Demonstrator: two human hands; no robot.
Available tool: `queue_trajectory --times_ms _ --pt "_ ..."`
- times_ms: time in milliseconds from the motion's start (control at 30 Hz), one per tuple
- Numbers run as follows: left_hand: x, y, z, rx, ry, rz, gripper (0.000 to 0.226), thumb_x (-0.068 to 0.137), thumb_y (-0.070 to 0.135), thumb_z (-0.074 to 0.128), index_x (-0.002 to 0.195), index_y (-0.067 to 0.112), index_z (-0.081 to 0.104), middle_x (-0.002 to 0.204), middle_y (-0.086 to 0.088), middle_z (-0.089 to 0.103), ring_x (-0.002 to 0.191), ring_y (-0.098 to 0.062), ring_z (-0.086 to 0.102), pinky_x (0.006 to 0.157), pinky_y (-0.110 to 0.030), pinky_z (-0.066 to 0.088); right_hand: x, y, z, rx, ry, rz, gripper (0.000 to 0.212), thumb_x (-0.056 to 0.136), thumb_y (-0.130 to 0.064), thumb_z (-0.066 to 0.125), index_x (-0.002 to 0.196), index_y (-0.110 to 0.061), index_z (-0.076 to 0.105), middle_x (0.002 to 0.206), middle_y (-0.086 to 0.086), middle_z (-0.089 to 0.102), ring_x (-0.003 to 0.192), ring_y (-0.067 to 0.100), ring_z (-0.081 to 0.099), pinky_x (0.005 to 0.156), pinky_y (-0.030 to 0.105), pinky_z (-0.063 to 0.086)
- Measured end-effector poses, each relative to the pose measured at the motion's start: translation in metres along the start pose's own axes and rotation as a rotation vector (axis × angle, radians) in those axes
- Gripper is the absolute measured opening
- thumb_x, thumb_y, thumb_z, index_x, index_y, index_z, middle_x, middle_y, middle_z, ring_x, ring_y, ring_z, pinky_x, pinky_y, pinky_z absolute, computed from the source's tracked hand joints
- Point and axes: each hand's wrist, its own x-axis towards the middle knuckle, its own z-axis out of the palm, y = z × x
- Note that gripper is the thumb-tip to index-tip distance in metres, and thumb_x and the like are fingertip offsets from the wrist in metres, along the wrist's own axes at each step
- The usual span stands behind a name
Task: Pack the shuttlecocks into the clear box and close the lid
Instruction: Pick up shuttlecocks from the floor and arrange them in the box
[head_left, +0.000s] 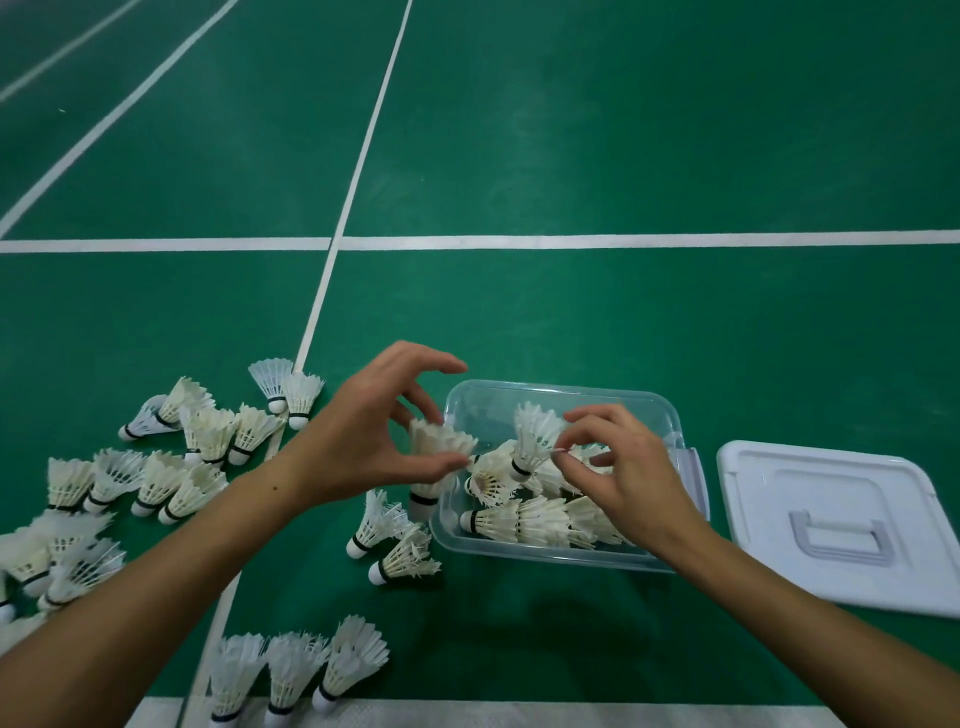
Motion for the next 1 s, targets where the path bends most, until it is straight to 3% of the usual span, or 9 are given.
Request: queue_trajectory --times_ms 133,433,767,900,1000 --pt "-0.018 -0.008 -0.009 0.024 0.076 -0.06 0.071 0.075 0.036 0.093 0.135 0.024 0.056 0.135 0.007 0.058 0.099 -0.017 0.073 0.082 -0.037 0.061 0.0 0.008 0.019 -0.051 -0.02 0.117 0.018 0.088 -0.057 0.067 0.094 -0.041 0.07 0.119 -0.017 0.06 0.106 0.006 0.064 0.088 0.045 0.061" --pt "-0.032 -0.015 -0.01 0.02 0.102 -0.092 0.066 0.077 0.037 0.091 0.133 0.025 0.058 0.13 0.008 0.059 0.101 -0.016 0.073 0.083 -0.038 0.062 0.009 -0.002 0.05 -0.208 -0.182 0.214 0.01 0.086 -0.046 0.082 0.086 -0.039 0.075 0.118 -0.012 0.061 0.099 0.009 0.064 0.083 0.036 0.055" --pt "-0.031 -0.021 0.001 0.019 0.025 -0.066 0.072 0.075 0.037 0.093 0.137 0.024 0.059 0.134 0.01 0.056 0.111 -0.013 0.068 0.094 -0.034 0.059 0.022 0.003 0.063 -0.307 -0.311 0.232 0.013 0.08 -0.038 0.09 0.088 -0.036 0.079 0.115 -0.007 0.065 0.095 0.013 0.066 0.082 0.044 0.06" --pt "-0.018 -0.014 0.011 -0.007 -0.025 -0.015 0.073 0.077 0.028 0.094 0.141 0.025 0.057 0.141 0.007 0.052 0.117 -0.013 0.065 0.1 -0.031 0.055 0.021 -0.009 0.037 -0.295 -0.387 0.226 0.037 0.076 -0.048 0.09 0.107 -0.039 0.072 0.125 -0.006 0.06 0.111 0.016 0.063 0.093 0.044 0.056" --pt "-0.002 -0.004 0.023 0.047 -0.069 0.053 0.075 0.081 0.026 0.092 0.146 0.026 0.053 0.151 0.006 0.044 0.123 -0.009 0.062 0.104 -0.033 0.053 0.013 -0.031 0.008 -0.178 -0.246 0.136 0.032 0.081 -0.054 0.078 0.109 -0.044 0.067 0.124 -0.016 0.059 0.115 0.007 0.059 0.095 0.041 0.055"
